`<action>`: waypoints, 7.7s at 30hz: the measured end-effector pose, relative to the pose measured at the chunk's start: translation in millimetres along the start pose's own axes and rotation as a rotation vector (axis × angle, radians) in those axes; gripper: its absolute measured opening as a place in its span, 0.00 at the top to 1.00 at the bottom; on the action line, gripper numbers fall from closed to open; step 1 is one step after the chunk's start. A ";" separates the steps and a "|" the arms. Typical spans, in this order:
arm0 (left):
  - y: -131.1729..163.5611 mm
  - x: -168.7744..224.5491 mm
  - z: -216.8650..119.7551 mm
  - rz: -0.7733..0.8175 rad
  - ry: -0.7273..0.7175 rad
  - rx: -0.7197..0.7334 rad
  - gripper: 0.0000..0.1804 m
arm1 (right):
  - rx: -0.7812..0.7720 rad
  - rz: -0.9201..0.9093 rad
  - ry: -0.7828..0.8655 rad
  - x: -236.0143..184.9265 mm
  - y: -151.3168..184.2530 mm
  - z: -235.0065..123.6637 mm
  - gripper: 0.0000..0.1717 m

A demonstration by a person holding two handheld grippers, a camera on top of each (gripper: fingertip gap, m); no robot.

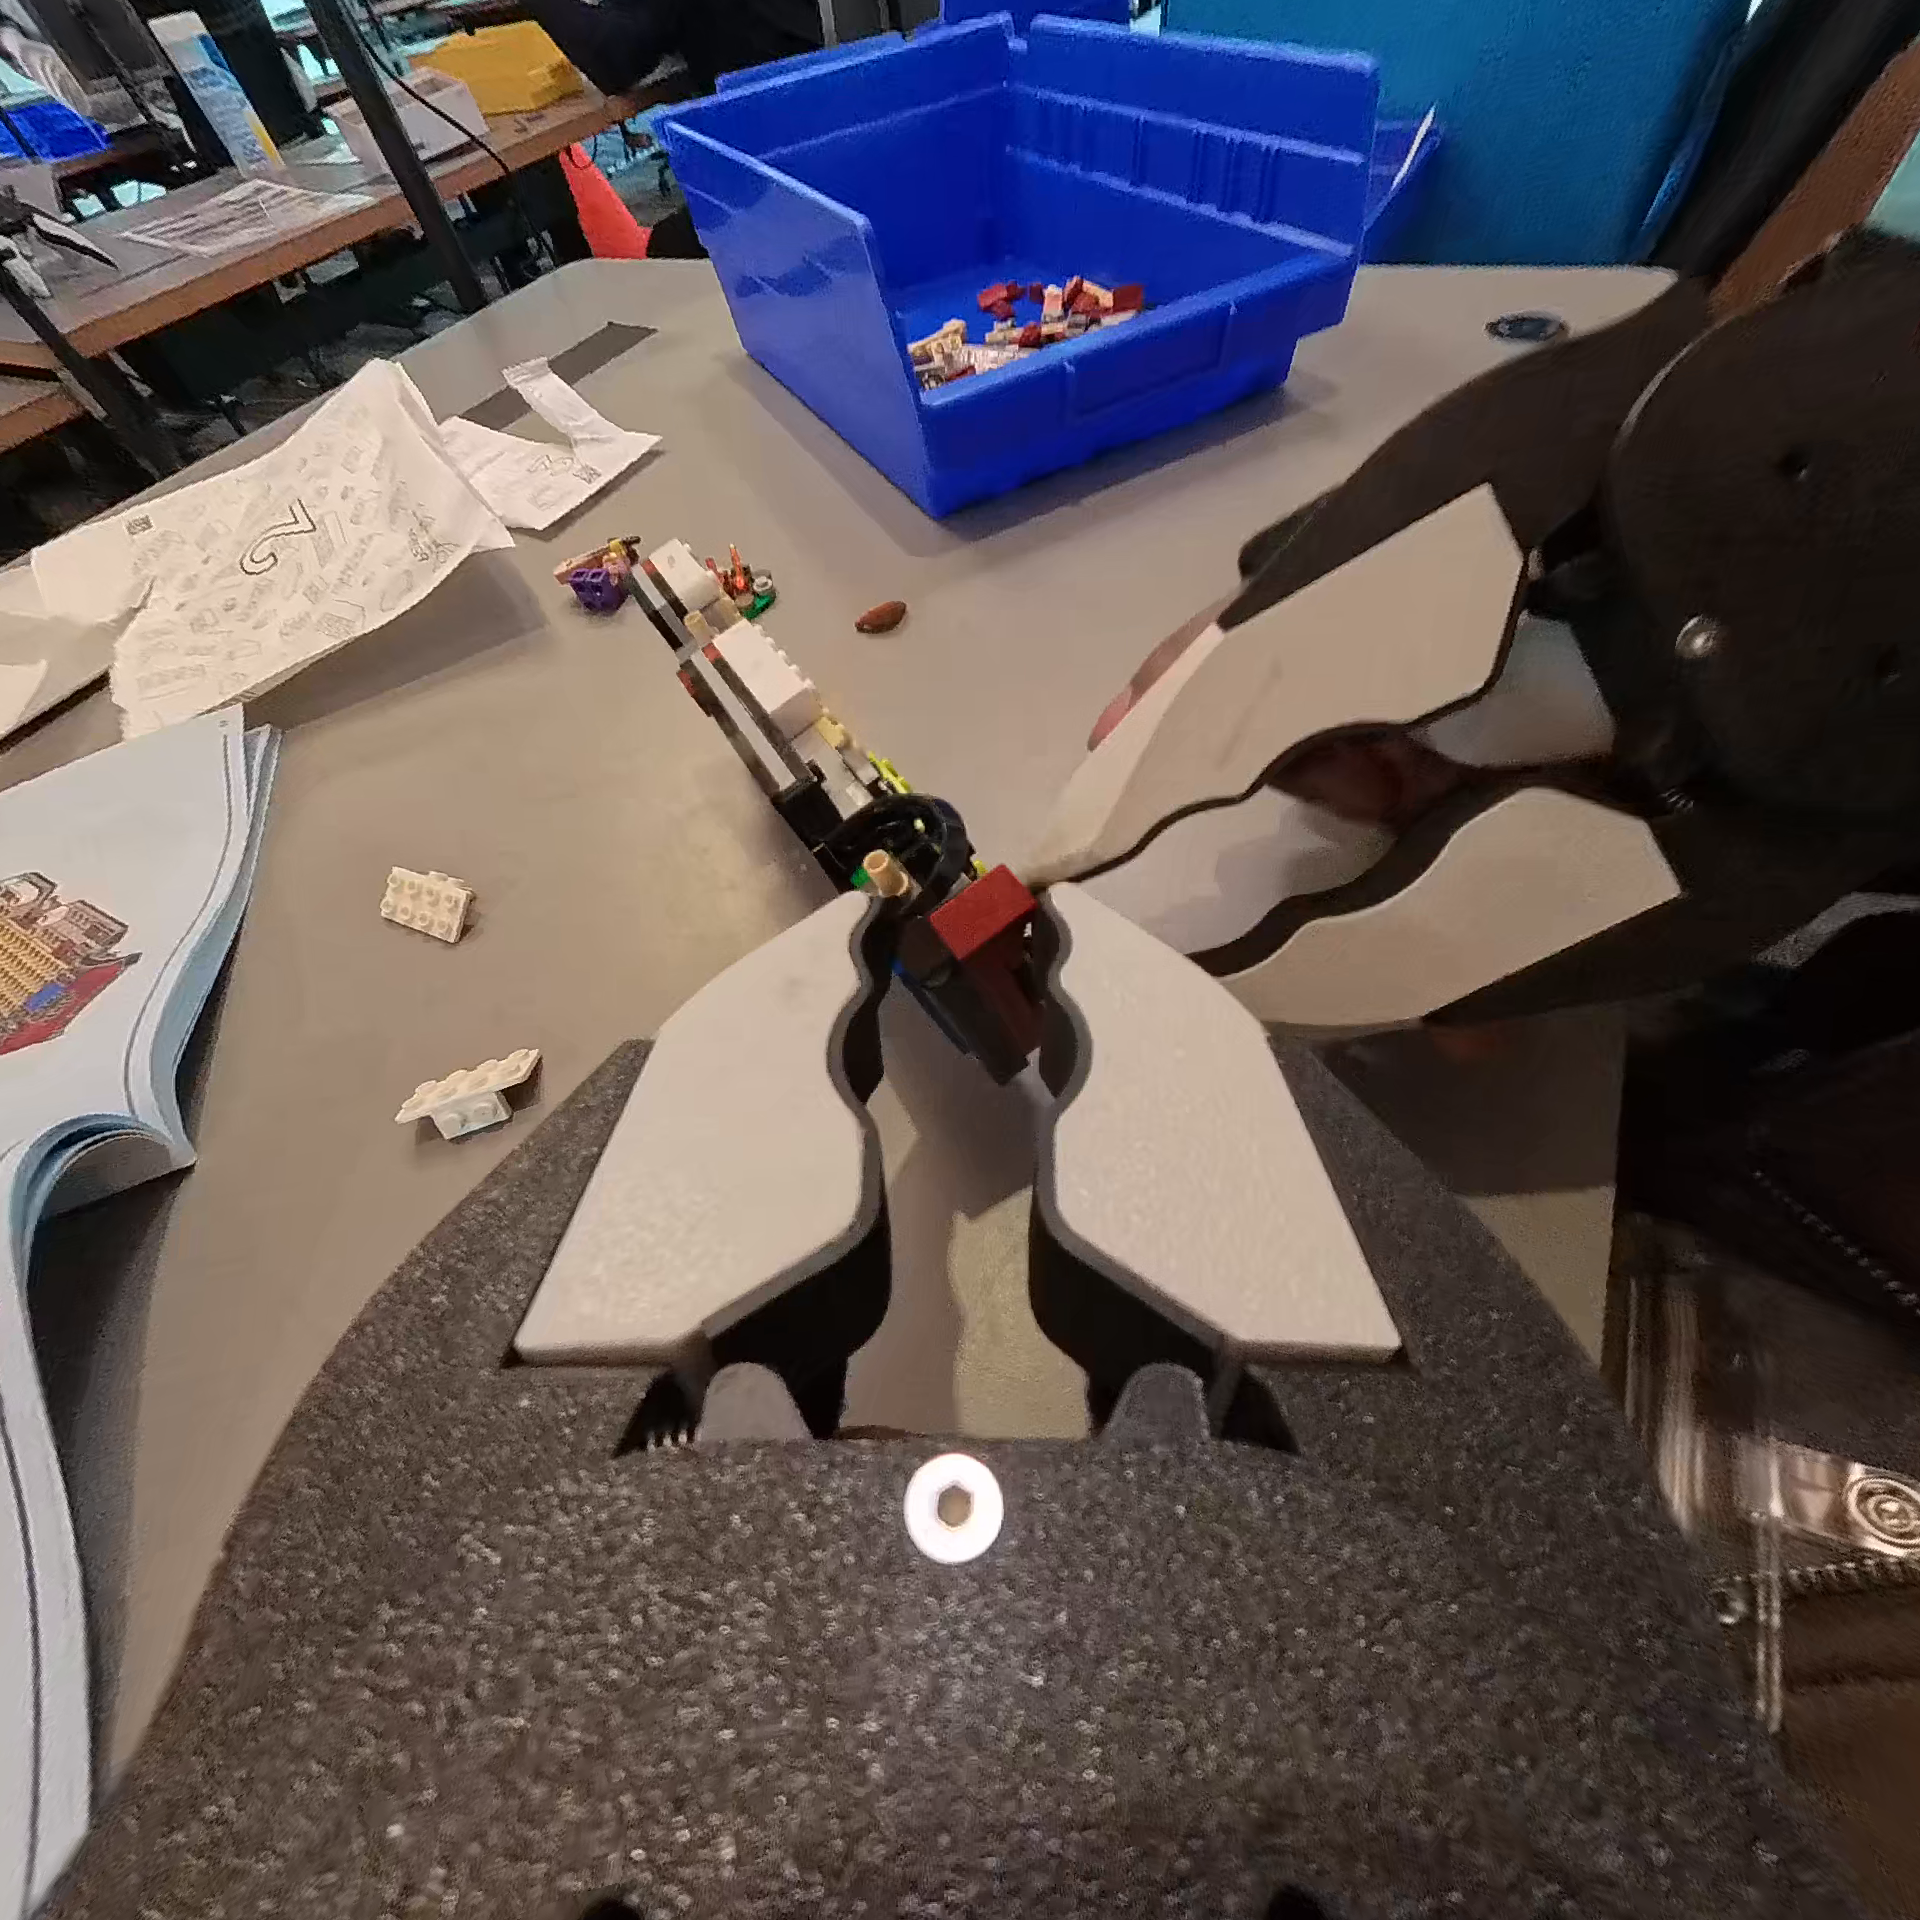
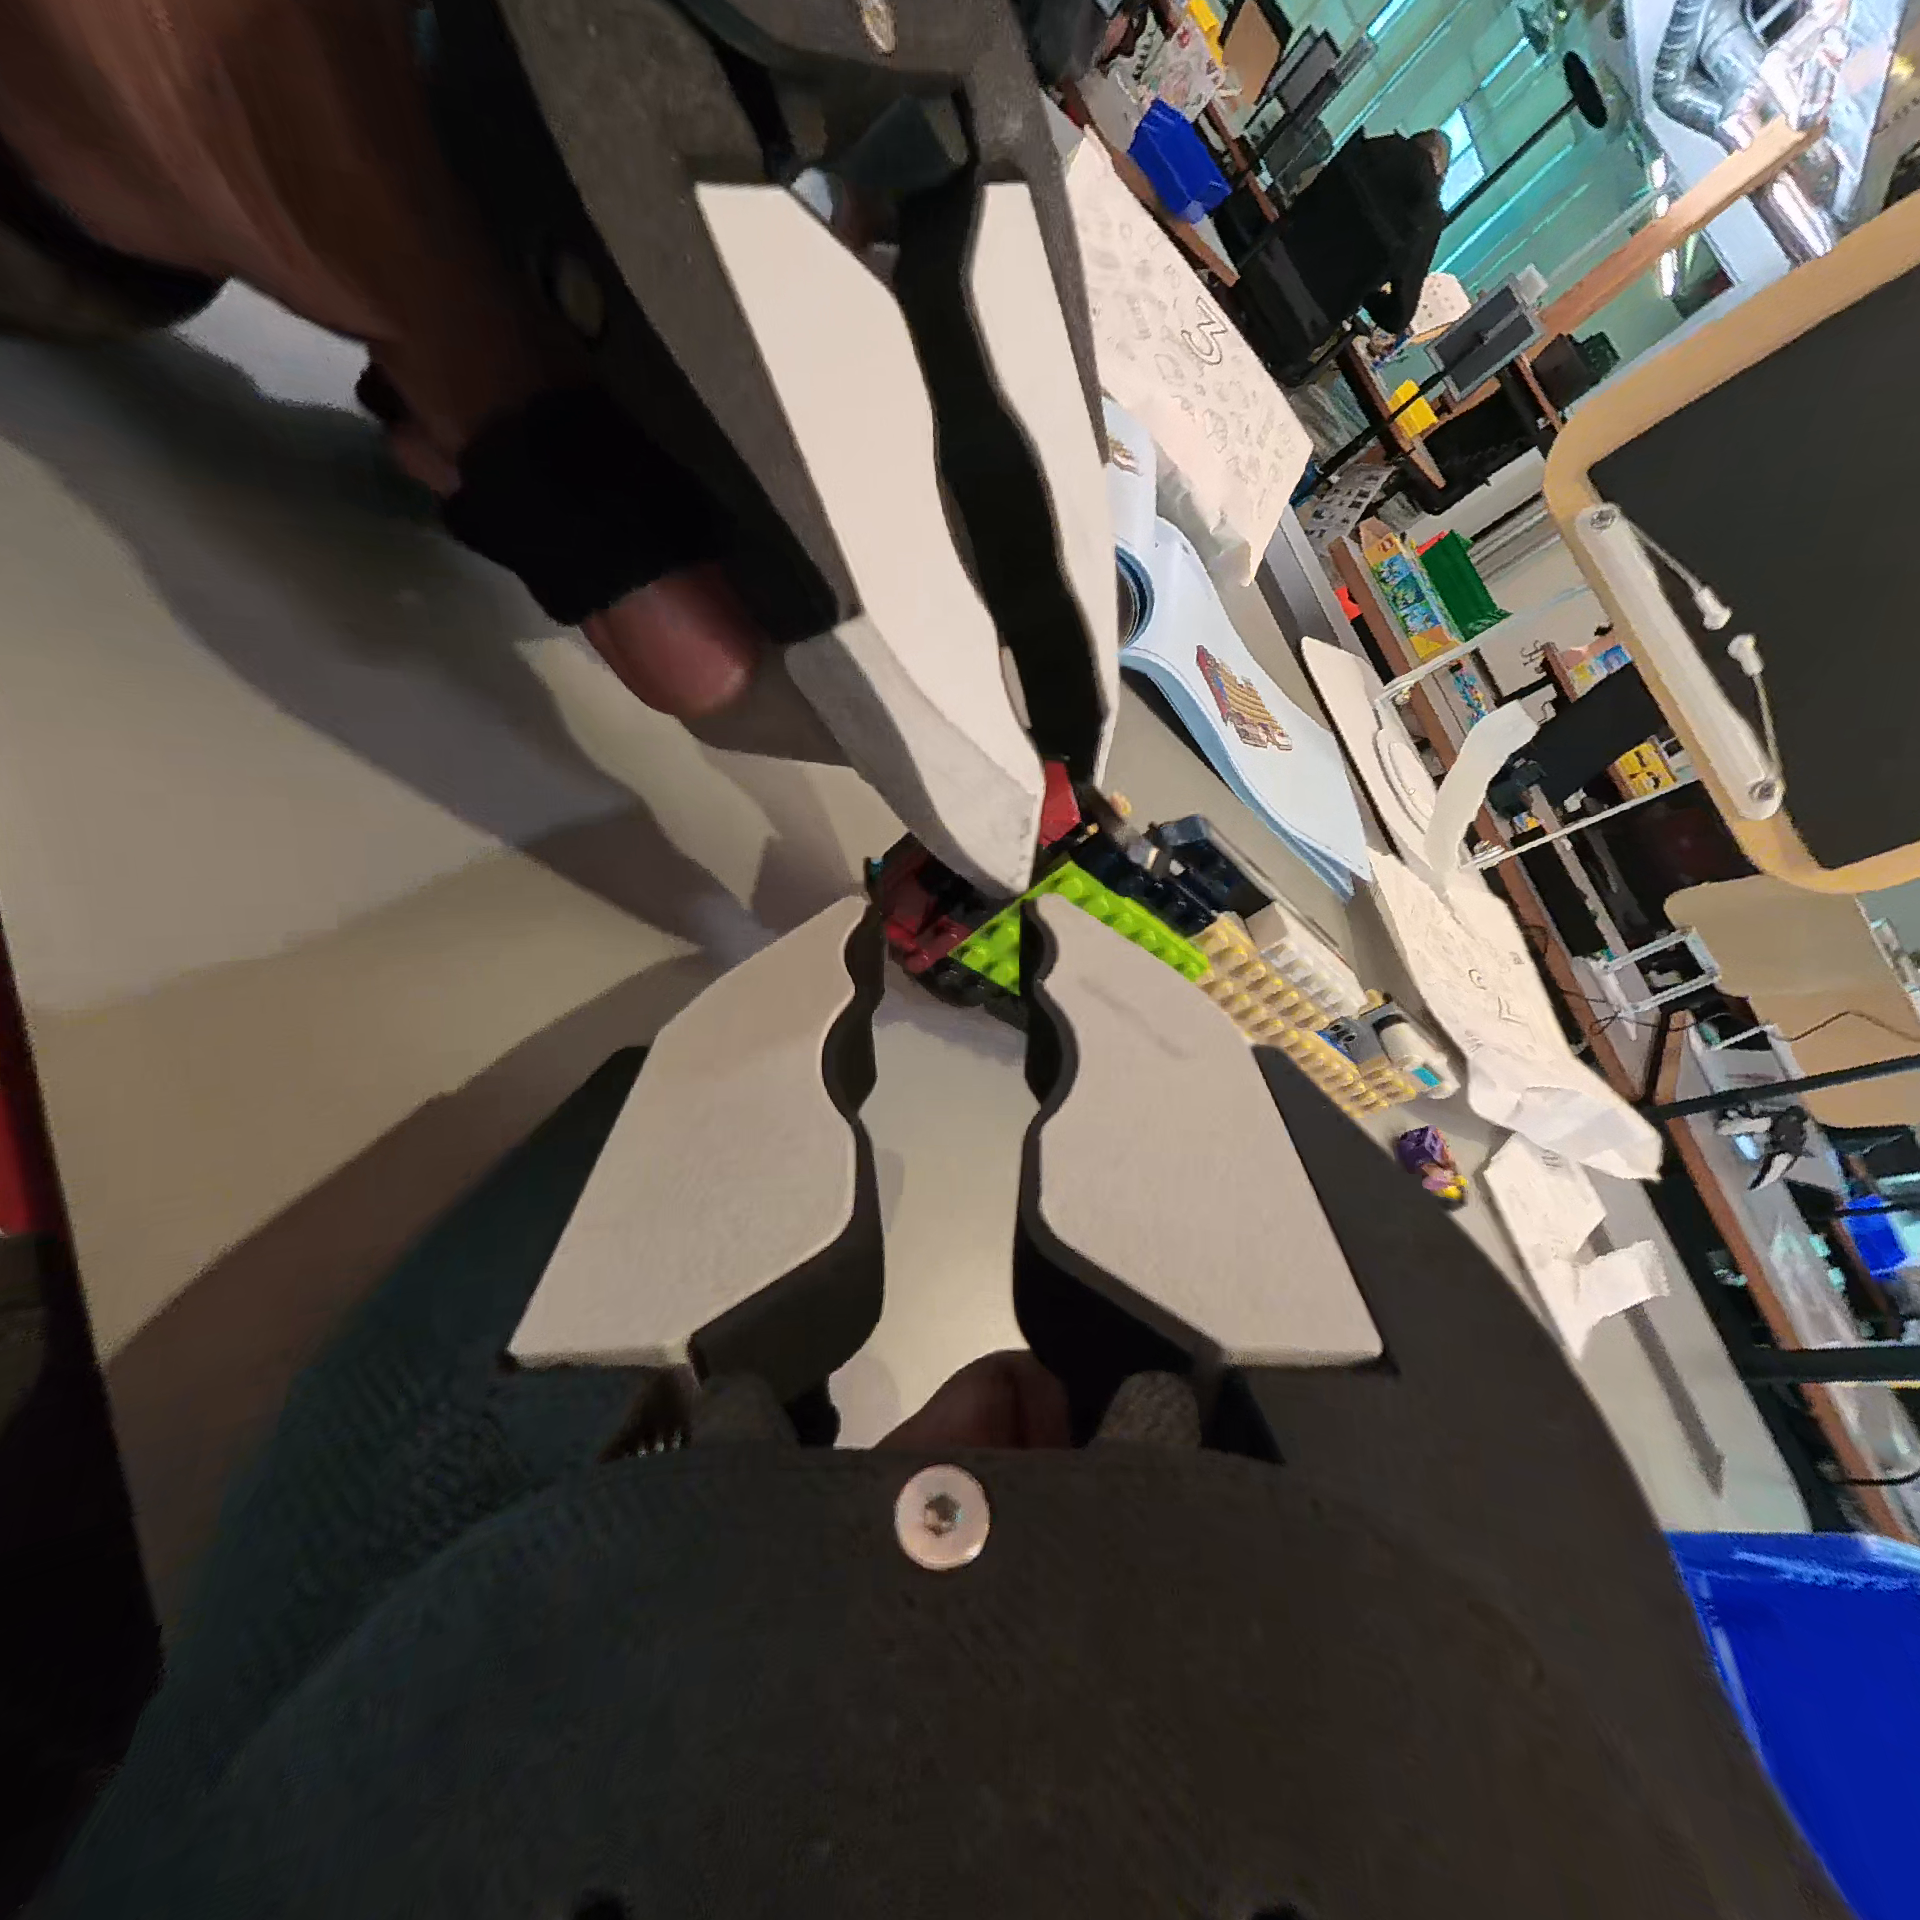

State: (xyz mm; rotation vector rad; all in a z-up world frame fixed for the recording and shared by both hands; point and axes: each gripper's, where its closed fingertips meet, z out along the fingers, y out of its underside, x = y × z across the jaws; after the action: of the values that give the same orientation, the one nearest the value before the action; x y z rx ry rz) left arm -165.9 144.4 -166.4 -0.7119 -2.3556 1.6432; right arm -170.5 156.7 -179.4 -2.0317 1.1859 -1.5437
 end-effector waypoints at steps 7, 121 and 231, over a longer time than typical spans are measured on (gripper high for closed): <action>14.1 4.5 9.2 0.122 -0.006 -0.100 0.86 | 0.041 -0.228 -0.104 9.7 -0.2 -10.3 0.82; -35.5 25.3 -9.6 0.898 -0.110 -0.051 0.86 | 0.039 -0.491 -0.323 20.1 -35.7 -46.9 0.86; -38.0 -6.5 -18.3 0.337 -0.151 0.041 0.86 | 0.235 -0.547 0.055 39.0 -58.6 -28.3 0.97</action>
State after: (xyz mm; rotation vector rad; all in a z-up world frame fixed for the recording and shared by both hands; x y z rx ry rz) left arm -163.4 146.1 -123.9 -1.0604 -2.3960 1.9341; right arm -169.1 168.1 -104.4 -2.2690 0.4407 -1.8791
